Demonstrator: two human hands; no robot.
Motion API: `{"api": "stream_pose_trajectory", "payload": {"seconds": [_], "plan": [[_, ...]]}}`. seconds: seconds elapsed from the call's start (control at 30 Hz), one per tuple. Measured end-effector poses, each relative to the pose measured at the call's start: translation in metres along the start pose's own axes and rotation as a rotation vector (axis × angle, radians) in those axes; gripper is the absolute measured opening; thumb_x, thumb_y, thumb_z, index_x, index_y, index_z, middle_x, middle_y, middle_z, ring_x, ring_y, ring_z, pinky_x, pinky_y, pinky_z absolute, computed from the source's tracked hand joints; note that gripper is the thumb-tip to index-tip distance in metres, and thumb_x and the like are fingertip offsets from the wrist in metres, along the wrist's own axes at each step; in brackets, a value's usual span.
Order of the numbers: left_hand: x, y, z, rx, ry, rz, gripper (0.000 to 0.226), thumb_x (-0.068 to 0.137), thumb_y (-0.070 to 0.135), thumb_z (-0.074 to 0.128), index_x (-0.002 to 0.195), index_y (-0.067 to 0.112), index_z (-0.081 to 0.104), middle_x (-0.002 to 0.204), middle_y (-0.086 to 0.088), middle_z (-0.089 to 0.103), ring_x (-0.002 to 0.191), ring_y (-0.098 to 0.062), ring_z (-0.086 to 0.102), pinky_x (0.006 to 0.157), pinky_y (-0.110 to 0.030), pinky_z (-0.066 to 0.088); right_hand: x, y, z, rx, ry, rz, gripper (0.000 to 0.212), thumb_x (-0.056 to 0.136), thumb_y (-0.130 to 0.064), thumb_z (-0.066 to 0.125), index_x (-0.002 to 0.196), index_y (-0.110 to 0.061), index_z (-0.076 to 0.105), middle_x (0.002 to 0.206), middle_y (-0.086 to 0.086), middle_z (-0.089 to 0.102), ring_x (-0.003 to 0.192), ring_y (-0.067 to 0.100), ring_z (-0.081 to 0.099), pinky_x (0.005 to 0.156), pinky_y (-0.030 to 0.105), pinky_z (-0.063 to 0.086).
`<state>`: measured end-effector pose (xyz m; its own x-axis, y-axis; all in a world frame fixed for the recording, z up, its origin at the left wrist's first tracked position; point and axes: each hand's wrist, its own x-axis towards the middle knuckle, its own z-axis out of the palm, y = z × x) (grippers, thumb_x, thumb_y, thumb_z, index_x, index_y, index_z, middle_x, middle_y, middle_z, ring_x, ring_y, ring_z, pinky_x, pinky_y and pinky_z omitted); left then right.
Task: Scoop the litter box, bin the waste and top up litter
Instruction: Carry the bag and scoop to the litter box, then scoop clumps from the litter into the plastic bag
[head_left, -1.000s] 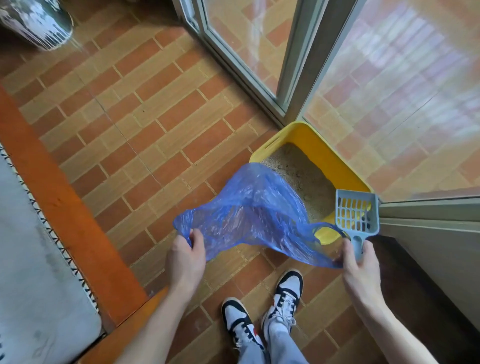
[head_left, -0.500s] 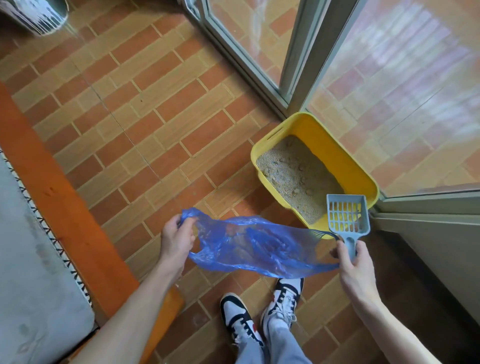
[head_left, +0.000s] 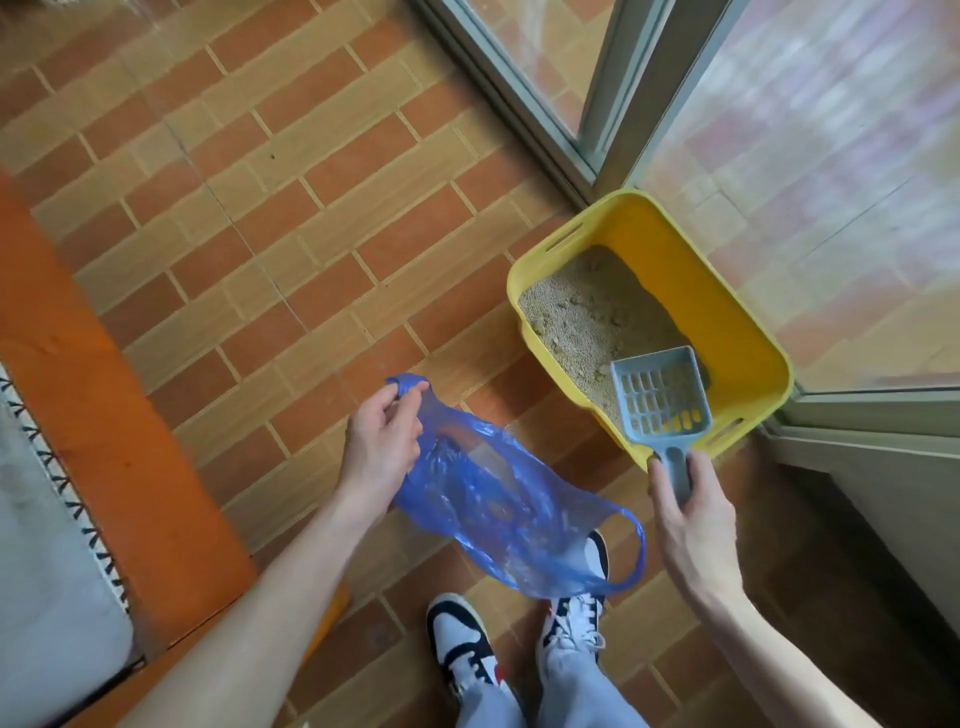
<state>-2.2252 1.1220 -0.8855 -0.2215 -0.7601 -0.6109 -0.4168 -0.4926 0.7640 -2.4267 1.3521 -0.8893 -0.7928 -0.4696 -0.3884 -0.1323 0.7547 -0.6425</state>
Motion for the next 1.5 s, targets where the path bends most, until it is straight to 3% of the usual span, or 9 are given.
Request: {"api": "stream_pose_trajectory", "payload": {"seconds": [0.17,0.37,0.47,0.53,0.67,0.9,1.23,1.37,1.5], "plan": [[0.033,0.011,0.023,0.053,-0.039,0.029,0.033,0.109,0.027,0.049,0.113,-0.004,0.062,0.069,-0.01,0.029,0.05,-0.017,0.021,0.044,-0.028,0.019,0.05,-0.018,0.027,0.0,-0.075,-0.106,0.022,0.101,-0.038,0.057,0.091,-0.019,0.054,0.071,-0.003,0.059,0.061,0.016,0.05,0.056,0.035,0.041],[0.069,0.019,0.053,0.21,-0.124,0.158,0.026,0.104,0.025,0.06,0.093,0.008,0.076,0.054,0.002,0.039,0.042,-0.017,0.038,0.047,-0.022,0.033,0.135,0.024,0.058,-0.07,0.037,-0.07,0.033,0.104,-0.043,0.047,0.092,-0.015,0.059,0.077,0.001,0.063,0.065,0.021,0.055,0.059,0.041,0.043],[0.082,0.017,0.063,0.249,-0.114,0.246,0.028,0.103,0.029,0.063,0.085,0.015,0.079,0.045,0.011,0.035,0.049,-0.018,0.029,0.055,-0.029,0.027,0.172,0.048,0.067,-0.229,0.026,-0.089,0.034,0.103,-0.046,0.048,0.088,-0.018,0.057,0.075,0.002,0.065,0.062,0.02,0.058,0.055,0.039,0.044],[0.089,0.013,0.07,0.25,-0.096,0.29,0.029,0.104,0.03,0.062,0.087,0.016,0.08,0.042,0.012,0.035,0.047,-0.014,0.028,0.052,-0.028,0.025,0.191,0.057,0.074,-0.343,0.001,-0.137,0.033,0.102,-0.048,0.049,0.085,-0.02,0.054,0.07,0.001,0.064,0.059,0.02,0.057,0.048,0.033,0.038],[0.103,-0.002,0.08,0.168,-0.113,0.348,0.027,0.098,0.038,0.062,0.088,0.024,0.082,0.057,0.002,0.024,0.053,-0.02,0.022,0.051,-0.03,0.019,0.213,0.059,0.096,-0.541,-0.044,-0.27,0.029,0.102,-0.046,0.048,0.089,-0.02,0.052,0.074,-0.001,0.062,0.067,0.027,0.06,0.053,0.033,0.041],[0.13,-0.025,0.1,0.102,-0.178,0.322,0.027,0.108,0.019,0.051,0.105,0.013,0.077,0.06,0.004,0.022,0.047,-0.012,0.017,0.042,-0.02,0.017,0.238,0.062,0.135,-0.662,-0.064,-0.386,0.029,0.104,-0.043,0.043,0.094,-0.017,0.048,0.083,0.005,0.065,0.068,0.032,0.057,0.055,0.036,0.04],[0.159,-0.017,0.096,0.244,-0.352,0.405,0.026,0.107,0.023,0.054,0.114,0.021,0.079,0.063,0.001,0.018,0.046,-0.01,0.015,0.04,-0.017,0.019,0.253,0.065,0.16,-0.675,-0.045,-0.468,0.03,0.106,-0.04,0.039,0.091,-0.016,0.046,0.078,0.001,0.059,0.063,0.03,0.054,0.054,0.035,0.037],[0.168,-0.022,0.093,0.326,-0.383,0.457,0.026,0.099,0.036,0.06,0.113,0.026,0.079,0.061,0.003,0.021,0.046,-0.01,0.017,0.039,-0.016,0.02,0.258,0.064,0.167,-0.638,-0.084,-0.48,0.03,0.104,-0.041,0.041,0.091,-0.016,0.05,0.077,0.003,0.059,0.063,0.03,0.052,0.055,0.036,0.039],[0.178,-0.026,0.09,0.323,-0.357,0.443,0.023,0.107,0.023,0.056,0.115,0.019,0.077,0.062,0.002,0.02,0.046,-0.01,0.016,0.039,-0.015,0.02,0.265,0.07,0.175,-0.57,-0.092,-0.51,0.031,0.103,-0.043,0.045,0.086,-0.018,0.05,0.072,0.0,0.056,0.063,0.029,0.051,0.056,0.036,0.039]]}}
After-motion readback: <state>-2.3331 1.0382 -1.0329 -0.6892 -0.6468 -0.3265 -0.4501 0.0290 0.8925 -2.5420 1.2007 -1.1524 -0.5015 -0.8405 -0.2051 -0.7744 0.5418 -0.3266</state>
